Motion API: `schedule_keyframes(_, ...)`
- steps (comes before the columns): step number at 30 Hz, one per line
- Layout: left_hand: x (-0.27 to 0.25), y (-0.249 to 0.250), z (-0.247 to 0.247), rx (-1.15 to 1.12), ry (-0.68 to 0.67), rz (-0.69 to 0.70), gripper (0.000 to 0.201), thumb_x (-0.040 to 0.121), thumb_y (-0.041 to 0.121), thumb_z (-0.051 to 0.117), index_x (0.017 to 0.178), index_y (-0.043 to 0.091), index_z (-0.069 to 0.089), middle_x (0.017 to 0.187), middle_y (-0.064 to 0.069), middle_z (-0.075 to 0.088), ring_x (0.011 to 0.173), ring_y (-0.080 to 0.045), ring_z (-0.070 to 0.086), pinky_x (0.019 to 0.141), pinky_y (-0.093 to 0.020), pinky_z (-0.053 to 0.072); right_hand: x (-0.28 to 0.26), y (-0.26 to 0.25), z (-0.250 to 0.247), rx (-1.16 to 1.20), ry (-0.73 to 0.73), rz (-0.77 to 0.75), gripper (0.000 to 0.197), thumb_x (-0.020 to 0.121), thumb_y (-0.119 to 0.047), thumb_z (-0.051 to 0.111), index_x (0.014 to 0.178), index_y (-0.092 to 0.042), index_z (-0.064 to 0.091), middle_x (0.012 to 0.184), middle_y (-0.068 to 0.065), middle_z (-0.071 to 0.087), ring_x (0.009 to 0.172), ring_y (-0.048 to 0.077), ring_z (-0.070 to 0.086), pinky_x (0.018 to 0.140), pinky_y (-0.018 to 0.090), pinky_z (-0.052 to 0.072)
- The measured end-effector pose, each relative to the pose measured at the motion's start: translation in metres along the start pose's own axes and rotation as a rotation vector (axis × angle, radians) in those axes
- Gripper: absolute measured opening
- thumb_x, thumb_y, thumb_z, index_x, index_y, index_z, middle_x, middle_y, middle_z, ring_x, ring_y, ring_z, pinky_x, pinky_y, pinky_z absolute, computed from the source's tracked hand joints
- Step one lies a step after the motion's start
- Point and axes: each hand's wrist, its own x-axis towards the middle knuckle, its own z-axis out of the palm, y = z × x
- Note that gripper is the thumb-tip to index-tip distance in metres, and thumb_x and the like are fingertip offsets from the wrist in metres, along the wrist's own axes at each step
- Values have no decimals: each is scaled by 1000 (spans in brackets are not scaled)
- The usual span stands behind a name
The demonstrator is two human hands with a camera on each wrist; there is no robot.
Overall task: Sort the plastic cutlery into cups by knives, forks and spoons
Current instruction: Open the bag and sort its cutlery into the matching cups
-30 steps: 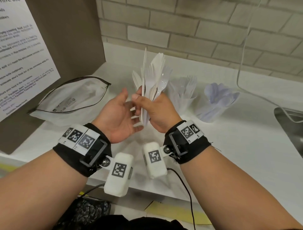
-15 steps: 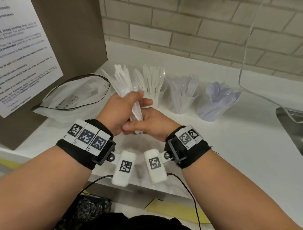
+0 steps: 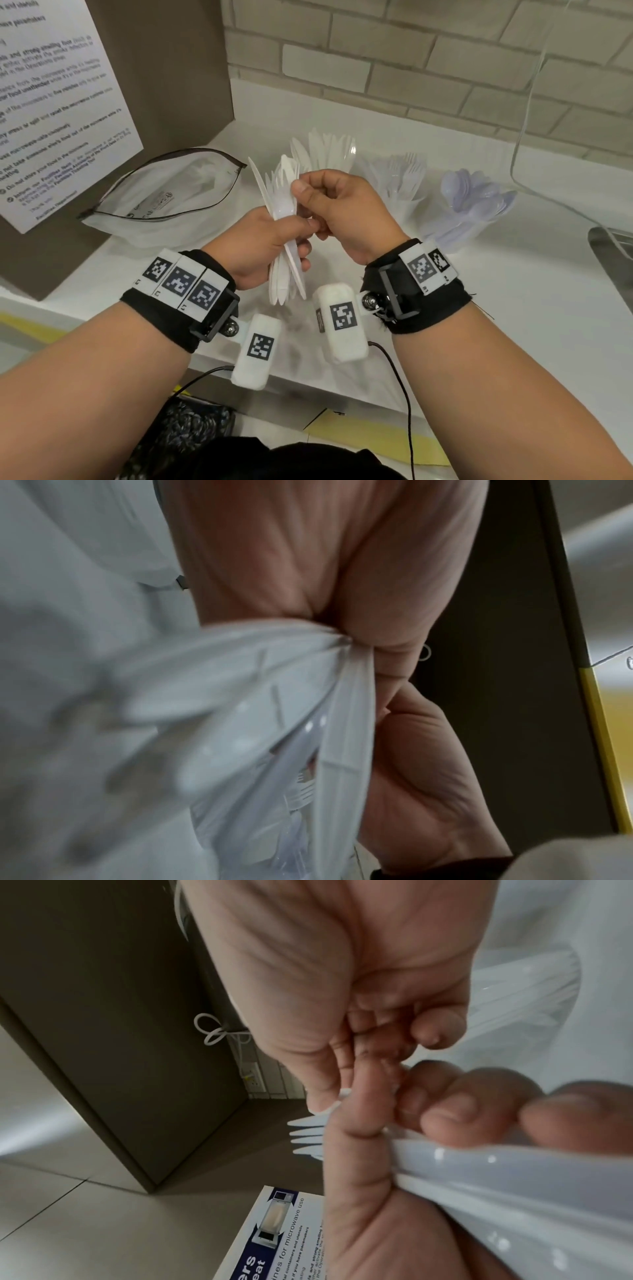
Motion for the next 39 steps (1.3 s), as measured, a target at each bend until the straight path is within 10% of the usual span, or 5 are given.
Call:
schedule_keyframes(13, 4, -6, -1, -59, -26, -81, 14, 80, 3, 56, 92, 10, 57, 76, -6, 50, 62, -18, 48, 61, -34, 48, 11, -4, 4, -249, 195, -25, 34, 98, -21, 44, 65, -14, 37, 58, 1, 41, 53, 18, 44, 58, 31, 35)
schedule_keyframes(28, 8, -6, 3, 10, 41, -41, 21, 88, 33, 58, 87, 14, 68, 73, -11, 64, 58, -20, 59, 57, -31, 53, 13, -3, 7, -68, 285, 59, 31, 97, -29, 44, 103, 0, 51, 99, 27, 63, 75, 27, 55, 68, 42, 49)
schedule_keyframes(32, 11, -6, 1, -15, 83, -41, 29, 86, 42, 58, 92, 14, 66, 71, -10, 61, 57, -19, 56, 56, -31, 51, 10, -6, 2, 56, 325, 39, 17, 101, -23, 39, 100, -10, 49, 81, 4, 68, 64, 15, 59, 56, 27, 47)
schedule_keyframes(39, 12, -7, 4, -67, 87, -35, 30, 94, 43, 52, 95, 14, 62, 66, -8, 53, 50, -17, 47, 53, -29, 46, 8, 3, 7, 64, 212, 78, 28, 98, -30, 47, 101, -4, 57, 89, 15, 65, 77, 33, 64, 75, 51, 55)
